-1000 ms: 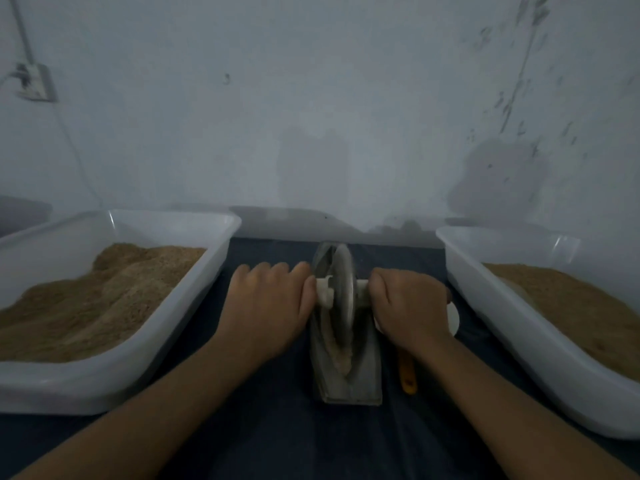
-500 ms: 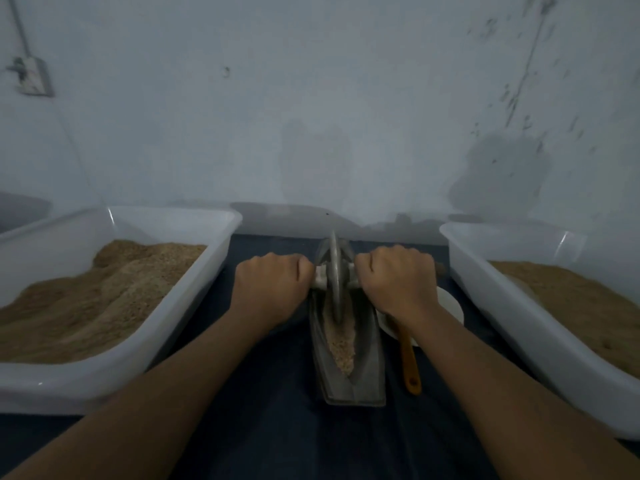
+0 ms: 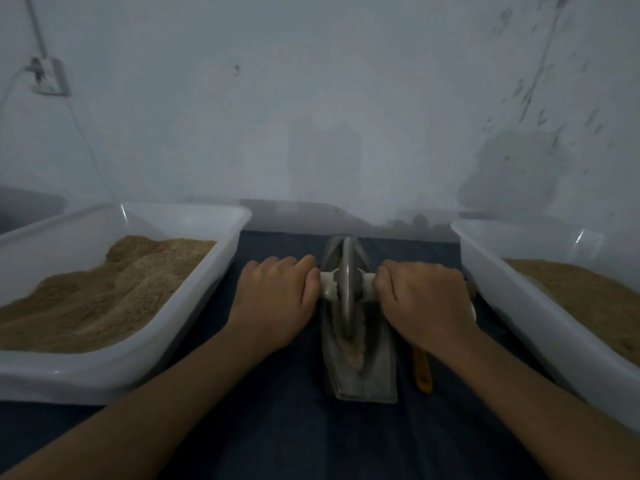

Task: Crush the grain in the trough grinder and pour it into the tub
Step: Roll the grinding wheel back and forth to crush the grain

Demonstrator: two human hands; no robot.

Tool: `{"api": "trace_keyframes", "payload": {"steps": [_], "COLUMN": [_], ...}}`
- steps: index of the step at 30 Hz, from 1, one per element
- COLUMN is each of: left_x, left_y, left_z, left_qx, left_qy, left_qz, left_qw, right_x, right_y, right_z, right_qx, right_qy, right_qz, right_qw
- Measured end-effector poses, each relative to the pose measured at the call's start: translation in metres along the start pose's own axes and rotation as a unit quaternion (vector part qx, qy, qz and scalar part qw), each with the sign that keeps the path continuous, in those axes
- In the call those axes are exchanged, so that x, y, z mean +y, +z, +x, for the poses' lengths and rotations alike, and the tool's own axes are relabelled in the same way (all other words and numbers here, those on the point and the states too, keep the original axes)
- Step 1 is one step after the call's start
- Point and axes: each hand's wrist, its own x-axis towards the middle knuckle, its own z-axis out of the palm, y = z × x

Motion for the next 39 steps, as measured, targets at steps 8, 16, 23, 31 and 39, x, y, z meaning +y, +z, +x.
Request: {"api": "trace_keyframes", "payload": {"steps": [8, 16, 23, 31, 39], "left_x": [-0.01, -0.001, 0.005, 0.005, -0.007], "left_y": [0.024, 0.015, -0.01, -0.005, 0.023], "left_z": [0.043, 0.036, -0.012, -0.002, 0.034], "left_qx": [-0.085, -0.089, -0.026, -0.009, -0.051], "left_qy": [0.056, 0.055, -0.024, -0.014, 0.059], "left_qz": [0.16, 0.16, 0.036, 0.039, 0.16], "left_qw": [0.982, 0.982, 0.999, 0.999, 0.984], "right_x": [0.026, 0.017, -0.004, 0.001, 0.018], "right_y": [0.048, 0.037, 0.0, 0.01, 0.044], "right_z": [0.054, 0.039, 0.003, 0.001, 0.05], "right_qx": [-0.133, -0.13, -0.015, 0.033, -0.106], "right_qy": [0.008, 0.034, -0.006, 0.014, 0.031], "right_qz": [0.001, 0.006, 0.011, 0.024, 0.002], "right_qw": [0.991, 0.991, 1.0, 0.999, 0.994]}}
